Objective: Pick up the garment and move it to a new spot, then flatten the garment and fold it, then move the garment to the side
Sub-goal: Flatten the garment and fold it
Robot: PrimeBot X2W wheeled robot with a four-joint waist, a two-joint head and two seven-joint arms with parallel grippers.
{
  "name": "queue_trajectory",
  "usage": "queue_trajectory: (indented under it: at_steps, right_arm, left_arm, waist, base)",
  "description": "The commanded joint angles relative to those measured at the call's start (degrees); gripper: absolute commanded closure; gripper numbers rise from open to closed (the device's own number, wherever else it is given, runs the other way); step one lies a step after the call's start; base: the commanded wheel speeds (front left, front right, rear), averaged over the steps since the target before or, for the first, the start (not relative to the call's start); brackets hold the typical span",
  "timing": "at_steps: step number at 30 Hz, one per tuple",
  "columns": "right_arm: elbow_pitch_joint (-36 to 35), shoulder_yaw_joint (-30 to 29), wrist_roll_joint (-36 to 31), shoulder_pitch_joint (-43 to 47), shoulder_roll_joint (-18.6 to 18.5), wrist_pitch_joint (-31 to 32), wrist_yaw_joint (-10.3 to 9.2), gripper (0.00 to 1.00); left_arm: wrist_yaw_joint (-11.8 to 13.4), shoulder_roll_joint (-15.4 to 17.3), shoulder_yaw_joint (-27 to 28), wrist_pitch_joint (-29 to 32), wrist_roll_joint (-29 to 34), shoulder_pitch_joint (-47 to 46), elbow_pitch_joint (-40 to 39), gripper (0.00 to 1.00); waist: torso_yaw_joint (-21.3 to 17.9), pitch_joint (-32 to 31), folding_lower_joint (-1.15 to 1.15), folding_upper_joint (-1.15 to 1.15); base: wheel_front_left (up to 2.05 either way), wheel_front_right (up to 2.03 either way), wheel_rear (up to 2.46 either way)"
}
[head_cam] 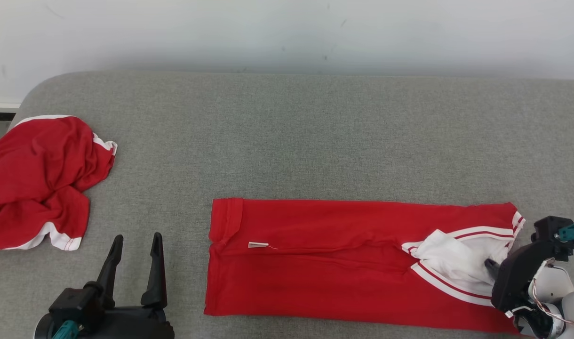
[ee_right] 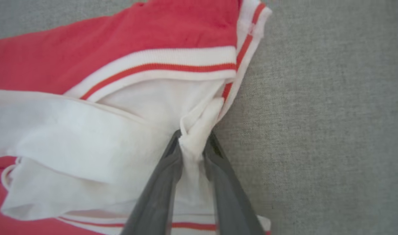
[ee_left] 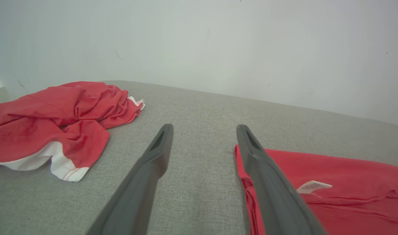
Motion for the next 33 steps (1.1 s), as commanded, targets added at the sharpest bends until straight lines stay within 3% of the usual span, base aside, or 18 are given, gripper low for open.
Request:
queue_trajectory:
  at_steps: [1, 8, 15, 20, 24, 27, 28, 33]
  right_arm:
    - [1.5, 0.32, -0.57, 0.61, 0.26, -0.58, 0.07, 1.0]
    - [1.23, -7.02, -5.16, -1.9, -2.66, -6.26, 0.0, 1.0]
    - [-2.07, -16.21, -12.79, 1.03, -6.6, -6.77, 0.0, 1.0]
    - [-6.11, -16.6, -14.94, 2.94, -6.27, -5.36, 0.01, 1.0]
    - [-11.76, -11.69, -13.27, 4.6, -4.13, -3.11, 0.01, 1.0]
    - [-15.85, -4.61, -11.6, 5.48, -3.49, -1.32, 0.01, 1.0]
    - [-17.95, 0.64, -10.71, 5.83, -2.82, -0.36, 0.01, 1.0]
    - [-20.35, 12.18, -7.89, 4.26, -1.57, 0.79, 0.01, 1.0]
  left_arm:
    - [-0.3, -0.02, 0.17, 0.01, 0.54, -0.58, 0.28, 0.0]
    - [-0.45, -0.03, 0.12, 0.01, -0.07, -0.66, 0.47, 0.0]
    - [-0.62, -0.03, 0.16, 0.01, -0.42, 0.65, 0.43, 0.0]
    - [-0.66, 0.01, 0.1, 0.01, -0.16, 0.65, 1.0, 0.0]
    - [-0.71, -0.01, -0.05, 0.01, 0.11, 0.36, 1.77, 0.0]
    - [-0.69, -0.02, 0.15, 0.01, 0.02, 1.03, 2.45, 0.0]
    - [-0.72, -0.02, 0.05, 0.01, -0.05, 1.55, 2.84, 0.0]
    - [-0.76, -0.01, -0.77, 0.01, -0.65, 2.54, 3.48, 0.0]
  waist:
    - [-0.25, 0.09, 0.0, 0.0]
    - [-1.2, -0.66, 0.0, 0.0]
    - [-1.97, -2.18, 0.0, 0.0]
    - [-2.32, -3.53, 0.0, 0.0]
    - [-2.86, -4.8, 0.0, 0.0]
    - [-3.43, -6.14, 0.0, 0.0]
    - [-3.5, -6.97, 0.0, 0.0]
    - [-2.85, -8.49, 0.0, 0.0]
  base:
    - [0.0, 0.0, 0.0]
    - [0.0, 0.0, 0.0]
    - [0.0, 0.0, 0.0]
    - [0.0, 0.0, 0.0]
    - [0.0, 0.0, 0.0]
    - [0.0, 0.0, 0.0]
    - [0.0, 0.0, 0.0]
    - [0.0, 0.0, 0.0]
